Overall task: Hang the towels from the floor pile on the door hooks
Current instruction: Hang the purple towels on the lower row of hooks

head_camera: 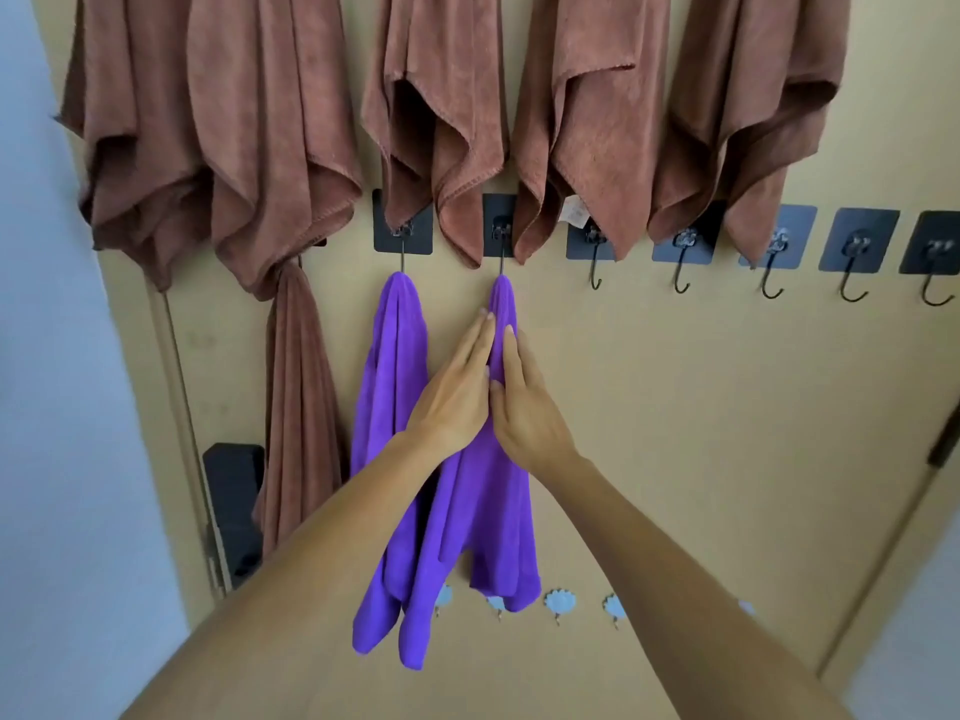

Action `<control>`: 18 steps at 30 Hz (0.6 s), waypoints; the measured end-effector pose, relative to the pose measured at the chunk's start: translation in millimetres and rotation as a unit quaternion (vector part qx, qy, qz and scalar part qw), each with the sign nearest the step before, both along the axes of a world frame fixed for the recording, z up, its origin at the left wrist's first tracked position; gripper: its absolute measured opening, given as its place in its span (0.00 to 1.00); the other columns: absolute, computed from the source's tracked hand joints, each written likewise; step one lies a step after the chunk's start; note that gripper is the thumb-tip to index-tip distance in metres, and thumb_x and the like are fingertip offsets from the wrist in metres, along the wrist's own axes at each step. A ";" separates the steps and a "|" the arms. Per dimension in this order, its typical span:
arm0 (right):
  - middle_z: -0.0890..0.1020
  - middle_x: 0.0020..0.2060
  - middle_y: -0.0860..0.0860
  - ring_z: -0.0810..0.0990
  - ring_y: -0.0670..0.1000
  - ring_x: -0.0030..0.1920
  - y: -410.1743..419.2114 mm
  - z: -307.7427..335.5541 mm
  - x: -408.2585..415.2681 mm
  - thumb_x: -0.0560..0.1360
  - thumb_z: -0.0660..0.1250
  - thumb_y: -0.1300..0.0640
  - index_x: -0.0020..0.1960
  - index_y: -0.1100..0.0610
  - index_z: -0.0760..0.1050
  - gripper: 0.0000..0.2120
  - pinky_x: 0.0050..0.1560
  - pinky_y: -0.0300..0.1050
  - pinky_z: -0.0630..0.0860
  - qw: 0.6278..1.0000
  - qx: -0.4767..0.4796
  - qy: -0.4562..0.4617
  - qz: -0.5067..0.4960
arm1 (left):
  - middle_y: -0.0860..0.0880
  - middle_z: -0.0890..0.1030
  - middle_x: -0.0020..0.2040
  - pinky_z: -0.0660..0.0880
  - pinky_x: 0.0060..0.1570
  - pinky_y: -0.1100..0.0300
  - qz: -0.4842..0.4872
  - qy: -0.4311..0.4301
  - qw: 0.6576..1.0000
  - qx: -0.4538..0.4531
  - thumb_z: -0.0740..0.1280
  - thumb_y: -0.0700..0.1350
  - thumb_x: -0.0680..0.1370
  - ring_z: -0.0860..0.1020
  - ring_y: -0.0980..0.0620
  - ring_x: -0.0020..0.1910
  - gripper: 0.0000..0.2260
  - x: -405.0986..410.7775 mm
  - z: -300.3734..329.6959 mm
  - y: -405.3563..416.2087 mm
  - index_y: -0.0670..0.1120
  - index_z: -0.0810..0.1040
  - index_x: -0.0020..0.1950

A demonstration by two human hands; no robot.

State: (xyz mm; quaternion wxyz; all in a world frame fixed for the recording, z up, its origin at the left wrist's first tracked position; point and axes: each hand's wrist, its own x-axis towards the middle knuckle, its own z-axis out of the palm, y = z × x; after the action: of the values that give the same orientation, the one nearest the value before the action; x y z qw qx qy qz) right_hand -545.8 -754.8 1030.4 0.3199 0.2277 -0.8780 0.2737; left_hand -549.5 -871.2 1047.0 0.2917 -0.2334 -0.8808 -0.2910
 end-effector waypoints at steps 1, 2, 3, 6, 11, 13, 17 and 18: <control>0.47 0.77 0.56 0.44 0.49 0.77 -0.8 -7.0 2.3 0.81 0.50 0.62 0.77 0.60 0.42 0.28 0.75 0.39 0.48 1.000 -0.003 -0.016 0.001 | 0.51 0.45 0.79 0.66 0.69 0.59 -0.008 -0.006 1.000 0.004 0.52 0.37 0.82 0.52 0.55 0.77 0.28 2.7 -8.2 0.2 0.47 0.43 0.79; 0.47 0.77 0.56 0.44 0.49 0.77 -1.5 -14.4 5.2 0.80 0.50 0.64 0.77 0.60 0.41 0.28 0.75 0.41 0.50 1.000 -0.005 -0.028 -0.001 | 0.51 0.44 0.79 0.67 0.68 0.59 -0.015 -0.013 1.000 0.005 0.52 0.36 0.82 0.52 0.55 0.77 0.28 4.7 -17.5 0.5 0.46 0.43 0.78; 0.47 0.77 0.56 0.44 0.50 0.77 -2.4 -22.2 7.7 0.80 0.50 0.65 0.77 0.60 0.41 0.29 0.75 0.44 0.52 0.999 -0.005 -0.037 -0.005 | 0.50 0.43 0.79 0.67 0.68 0.58 -0.020 -0.019 1.000 0.006 0.52 0.36 0.82 0.51 0.54 0.77 0.28 7.0 -26.7 1.0 0.46 0.42 0.78; 0.48 0.77 0.56 0.45 0.50 0.77 -6.1 -50.1 17.2 0.80 0.50 0.64 0.77 0.61 0.42 0.29 0.75 0.44 0.54 0.998 -0.012 -0.063 -0.014 | 0.50 0.42 0.79 0.70 0.65 0.58 -0.025 -0.045 0.999 0.006 0.52 0.36 0.82 0.51 0.54 0.77 0.29 15.2 -59.1 1.4 0.45 0.40 0.78; 0.50 0.77 0.54 0.49 0.50 0.77 -7.2 -114.2 34.4 0.79 0.50 0.60 0.77 0.59 0.42 0.30 0.74 0.46 0.57 0.990 -0.001 -0.140 -0.027 | 0.51 0.40 0.78 0.63 0.71 0.60 -0.008 -0.076 0.997 -0.031 0.52 0.35 0.81 0.47 0.56 0.77 0.30 33.4 -117.9 0.4 0.44 0.37 0.77; 0.50 0.77 0.52 0.49 0.49 0.77 -6.4 -138.5 47.6 0.78 0.50 0.59 0.77 0.59 0.41 0.31 0.74 0.47 0.56 0.981 0.010 -0.191 -0.038 | 0.53 0.39 0.77 0.56 0.74 0.60 0.007 -0.109 0.993 -0.042 0.53 0.37 0.81 0.44 0.57 0.76 0.30 42.6 -144.3 1.0 0.44 0.38 0.77; 0.48 0.77 0.55 0.48 0.51 0.77 -0.4 -187.0 79.0 0.80 0.51 0.61 0.77 0.62 0.42 0.29 0.74 0.45 0.54 0.950 0.086 -0.291 -0.072 | 0.46 0.48 0.78 0.68 0.68 0.60 0.013 -0.160 0.982 -0.098 0.70 0.37 0.71 0.58 0.49 0.76 0.46 64.0 -203.9 -1.3 0.40 0.41 0.77; 0.48 0.77 0.55 0.48 0.51 0.77 2.9 -198.4 86.8 0.80 0.51 0.60 0.77 0.61 0.42 0.29 0.74 0.45 0.54 0.940 0.104 -0.315 -0.083 | 0.43 0.57 0.77 0.74 0.62 0.60 0.015 -0.198 0.974 -0.110 0.76 0.38 0.64 0.66 0.46 0.73 0.49 70.6 -215.6 -0.9 0.37 0.50 0.77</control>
State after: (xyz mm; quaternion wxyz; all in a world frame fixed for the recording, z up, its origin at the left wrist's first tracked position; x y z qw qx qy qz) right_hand -459.0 -751.9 832.0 0.0227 0.0878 -0.9733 0.2108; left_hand -478.9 -872.1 831.3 0.0884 -0.1891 -0.9510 -0.2280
